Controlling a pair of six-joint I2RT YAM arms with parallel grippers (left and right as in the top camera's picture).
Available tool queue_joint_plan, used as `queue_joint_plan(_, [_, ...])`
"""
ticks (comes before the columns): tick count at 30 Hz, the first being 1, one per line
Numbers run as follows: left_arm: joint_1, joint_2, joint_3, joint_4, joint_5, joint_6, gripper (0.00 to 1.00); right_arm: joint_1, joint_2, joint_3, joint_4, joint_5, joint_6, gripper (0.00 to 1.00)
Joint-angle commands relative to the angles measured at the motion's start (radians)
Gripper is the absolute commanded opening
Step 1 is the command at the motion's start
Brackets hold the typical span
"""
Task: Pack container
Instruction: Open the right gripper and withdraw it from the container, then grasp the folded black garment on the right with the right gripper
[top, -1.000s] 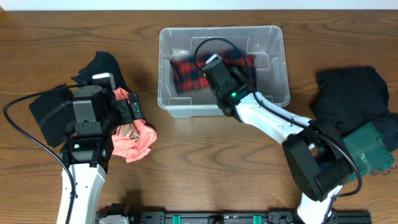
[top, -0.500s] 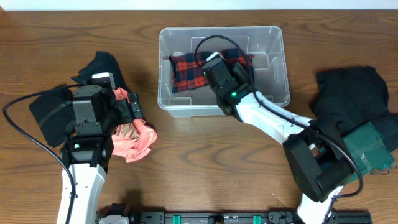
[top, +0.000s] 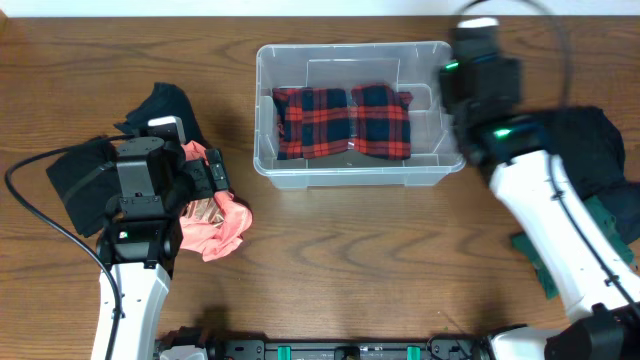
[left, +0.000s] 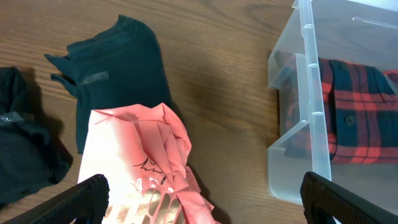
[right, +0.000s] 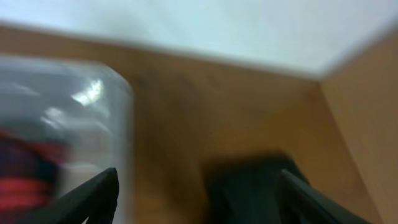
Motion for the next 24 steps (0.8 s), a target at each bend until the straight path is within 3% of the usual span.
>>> queue_joint_plan(1, [0.0, 0.002, 0.024, 0.006, -0.016, 0.001, 0.98, -0.11, 0.039, -0.02, -0.115, -0.063, 0.074, 0.79])
queue_joint_plan(5, [0.0, 0.002, 0.024, 0.005, -0.016, 0.002, 0.98, -0.252, 0.1, -0.034, -0.269, -0.063, 0.052, 0.88])
queue_joint_plan(9, [0.0, 0.002, 0.024, 0.006, -0.016, 0.002, 0.98, -0.383, 0.19, -0.039, -0.297, -0.068, -0.002, 0.91])
queue_joint_plan(12, [0.0, 0.002, 0.024, 0.006, -0.016, 0.002, 0.98, -0.448, 0.267, -0.039, -0.292, -0.175, -0.142, 0.92])
queue_joint_plan(17, [0.0, 0.002, 0.024, 0.006, -0.016, 0.001, 0.98, -0.468, 0.377, -0.039, -0.32, -0.201, -0.238, 0.94])
queue_joint_plan(24, [0.0, 0.002, 0.024, 0.023, -0.016, 0.001, 0.98, -0.47, 0.508, -0.039, -0.294, -0.195, -0.255, 0.96])
